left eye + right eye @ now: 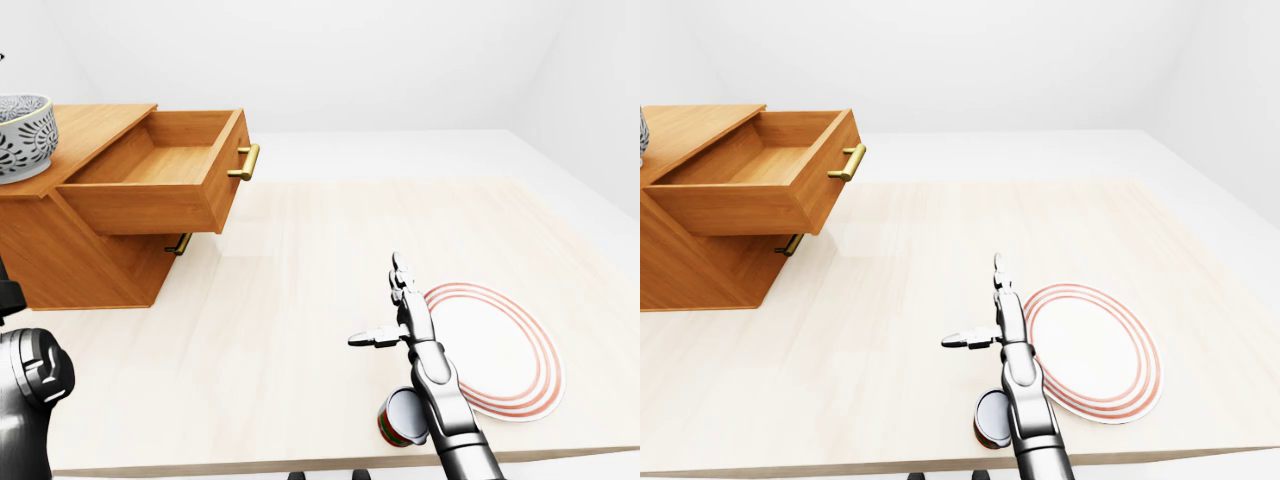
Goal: Put the bowl on top of the cabinet.
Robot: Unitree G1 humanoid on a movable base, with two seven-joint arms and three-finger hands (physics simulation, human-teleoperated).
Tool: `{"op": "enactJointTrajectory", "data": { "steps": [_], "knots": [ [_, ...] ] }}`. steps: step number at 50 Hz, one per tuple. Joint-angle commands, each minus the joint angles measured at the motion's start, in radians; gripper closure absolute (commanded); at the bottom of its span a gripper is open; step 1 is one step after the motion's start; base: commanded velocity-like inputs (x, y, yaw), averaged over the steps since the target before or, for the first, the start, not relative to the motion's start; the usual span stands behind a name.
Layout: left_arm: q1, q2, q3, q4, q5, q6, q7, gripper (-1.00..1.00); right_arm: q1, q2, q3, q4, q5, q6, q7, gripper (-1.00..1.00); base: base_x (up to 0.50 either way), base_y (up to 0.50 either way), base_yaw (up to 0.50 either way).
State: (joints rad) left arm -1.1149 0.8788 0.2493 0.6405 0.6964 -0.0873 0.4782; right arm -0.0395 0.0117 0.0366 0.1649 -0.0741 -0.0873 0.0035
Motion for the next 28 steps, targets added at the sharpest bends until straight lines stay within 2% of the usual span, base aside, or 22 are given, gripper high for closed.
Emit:
{"op": "enactJointTrajectory", "data": {
  "steps": [1, 8, 12, 28],
  "knots": [
    [0.163, -0.031, 0.078, -0.470, -0.171, 0.000, -0.105, -1.00, 0.007, 0.000, 0.001, -0.019, 0.001, 0.000, 0.001, -1.00, 0.00, 0.00, 0.00],
    [0.271, -0.066, 0.120, -0.753, -0.238, 0.000, -0.194, -1.00, 0.009, 0.001, 0.003, -0.023, -0.001, 0.000, 0.001, -1.00, 0.00, 0.00, 0.00],
    [0.317, -0.091, 0.134, -0.854, -0.250, 0.000, -0.218, -1.00, 0.012, 0.001, 0.005, -0.024, -0.003, 0.000, 0.001, -1.00, 0.00, 0.00, 0.00],
    [0.370, -0.155, 0.132, -0.931, -0.230, 0.000, -0.230, -1.00, 0.009, 0.002, 0.007, -0.021, -0.003, 0.000, 0.001, -1.00, 0.00, 0.00, 0.00]
  ]
}}
